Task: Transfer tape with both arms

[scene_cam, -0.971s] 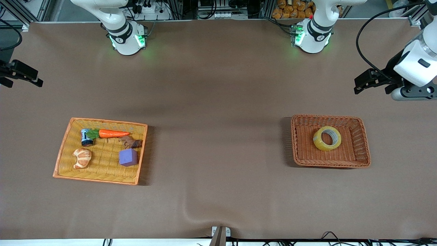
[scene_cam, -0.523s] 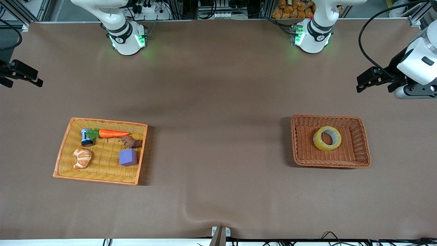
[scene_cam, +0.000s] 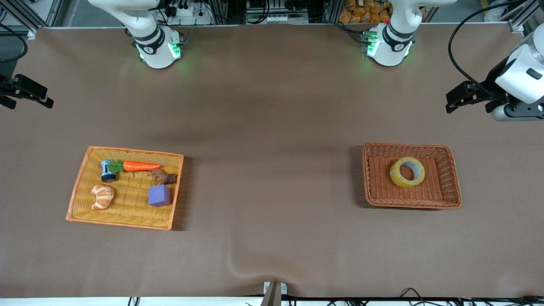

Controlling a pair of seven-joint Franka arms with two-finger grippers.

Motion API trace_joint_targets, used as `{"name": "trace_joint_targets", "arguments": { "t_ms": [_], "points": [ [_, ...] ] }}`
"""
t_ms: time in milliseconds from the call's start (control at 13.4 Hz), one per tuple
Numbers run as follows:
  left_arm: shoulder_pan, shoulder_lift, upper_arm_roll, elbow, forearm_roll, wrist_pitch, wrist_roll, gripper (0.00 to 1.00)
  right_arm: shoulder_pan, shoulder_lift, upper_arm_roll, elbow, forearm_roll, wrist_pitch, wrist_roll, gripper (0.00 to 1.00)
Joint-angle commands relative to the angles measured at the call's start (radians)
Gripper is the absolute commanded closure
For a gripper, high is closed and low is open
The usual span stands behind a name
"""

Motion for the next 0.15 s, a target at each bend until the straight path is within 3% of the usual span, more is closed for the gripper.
{"name": "trace_joint_targets", "arguments": {
  "t_ms": [0, 75],
  "points": [
    [-0.009, -0.009, 0.002, 0.01, 0.026, -0.025, 0.019, 0.0, -0.01, 0.009, 0.005, 0.021, 0.007, -0.014, -0.005, 0.0],
    [-0.009, -0.009, 0.004, 0.01, 0.026, -0.025, 0.02, 0.0, -0.01, 0.009, 0.005, 0.021, 0.007, -0.014, -0.005, 0.0]
  ]
}}
